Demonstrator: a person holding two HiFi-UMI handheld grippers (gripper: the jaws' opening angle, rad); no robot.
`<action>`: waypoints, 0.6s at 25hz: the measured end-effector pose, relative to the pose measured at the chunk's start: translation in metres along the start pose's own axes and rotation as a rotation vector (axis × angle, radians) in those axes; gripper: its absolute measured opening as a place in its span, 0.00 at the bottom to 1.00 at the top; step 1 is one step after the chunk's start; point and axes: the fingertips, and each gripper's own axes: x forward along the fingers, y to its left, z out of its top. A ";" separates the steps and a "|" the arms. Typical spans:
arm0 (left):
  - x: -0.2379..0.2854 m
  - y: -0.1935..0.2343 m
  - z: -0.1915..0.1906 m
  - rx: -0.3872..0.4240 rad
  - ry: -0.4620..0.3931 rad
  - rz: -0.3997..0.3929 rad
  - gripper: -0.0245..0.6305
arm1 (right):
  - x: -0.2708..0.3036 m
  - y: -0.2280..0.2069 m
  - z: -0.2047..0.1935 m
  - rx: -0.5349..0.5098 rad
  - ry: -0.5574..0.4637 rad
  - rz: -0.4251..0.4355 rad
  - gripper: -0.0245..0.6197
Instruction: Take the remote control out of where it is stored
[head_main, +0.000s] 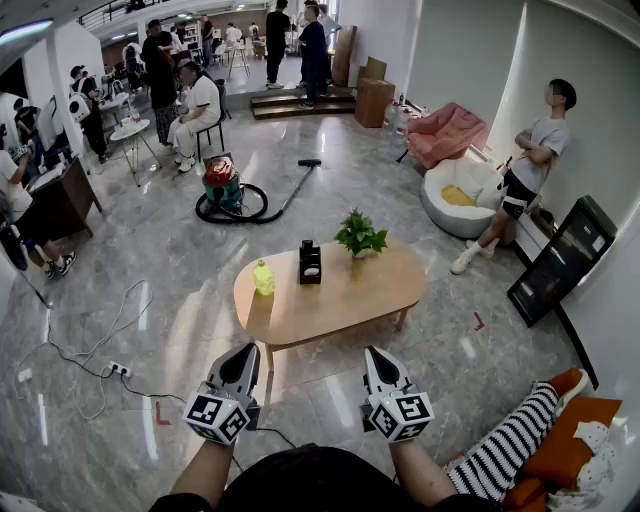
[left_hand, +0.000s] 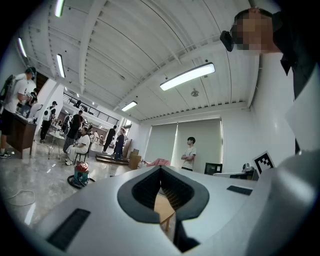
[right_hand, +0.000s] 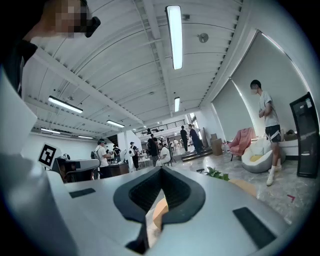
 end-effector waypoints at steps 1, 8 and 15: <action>0.002 -0.005 -0.001 0.006 0.004 -0.002 0.04 | -0.003 -0.005 0.002 0.001 -0.004 -0.001 0.05; 0.024 -0.033 -0.010 0.011 -0.001 0.009 0.05 | -0.026 -0.041 0.011 -0.004 -0.007 -0.010 0.05; 0.051 -0.073 -0.022 0.012 -0.016 0.024 0.05 | -0.052 -0.076 0.017 -0.024 -0.005 0.027 0.05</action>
